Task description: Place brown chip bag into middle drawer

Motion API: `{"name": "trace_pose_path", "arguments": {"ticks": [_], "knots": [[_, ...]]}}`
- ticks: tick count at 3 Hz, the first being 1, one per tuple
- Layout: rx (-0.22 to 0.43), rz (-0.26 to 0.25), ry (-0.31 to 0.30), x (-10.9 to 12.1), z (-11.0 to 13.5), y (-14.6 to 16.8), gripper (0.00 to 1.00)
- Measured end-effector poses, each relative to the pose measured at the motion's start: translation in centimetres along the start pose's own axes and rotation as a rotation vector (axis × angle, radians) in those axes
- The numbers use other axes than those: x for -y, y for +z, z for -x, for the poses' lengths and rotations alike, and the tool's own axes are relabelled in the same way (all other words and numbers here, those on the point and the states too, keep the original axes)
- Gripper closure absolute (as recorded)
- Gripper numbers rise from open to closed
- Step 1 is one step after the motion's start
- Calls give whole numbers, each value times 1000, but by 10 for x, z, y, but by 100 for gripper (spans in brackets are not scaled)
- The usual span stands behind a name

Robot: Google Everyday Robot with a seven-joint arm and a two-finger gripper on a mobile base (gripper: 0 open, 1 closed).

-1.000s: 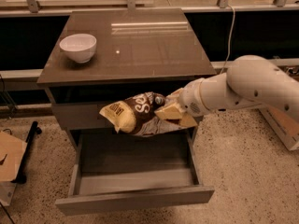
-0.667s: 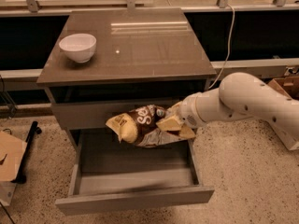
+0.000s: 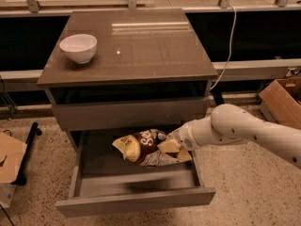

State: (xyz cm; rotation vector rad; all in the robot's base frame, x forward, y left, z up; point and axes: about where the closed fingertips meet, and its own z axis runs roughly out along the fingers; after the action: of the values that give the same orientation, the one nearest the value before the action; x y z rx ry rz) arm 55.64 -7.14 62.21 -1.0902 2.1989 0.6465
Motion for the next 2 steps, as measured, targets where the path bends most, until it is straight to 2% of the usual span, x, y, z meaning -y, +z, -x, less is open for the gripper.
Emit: {"name": "trace_pose_path", "arguments": {"ticks": [1, 2], "knots": [[-14, 33, 123, 8, -52, 36, 100], [-29, 55, 282, 11, -103, 61, 74]]}}
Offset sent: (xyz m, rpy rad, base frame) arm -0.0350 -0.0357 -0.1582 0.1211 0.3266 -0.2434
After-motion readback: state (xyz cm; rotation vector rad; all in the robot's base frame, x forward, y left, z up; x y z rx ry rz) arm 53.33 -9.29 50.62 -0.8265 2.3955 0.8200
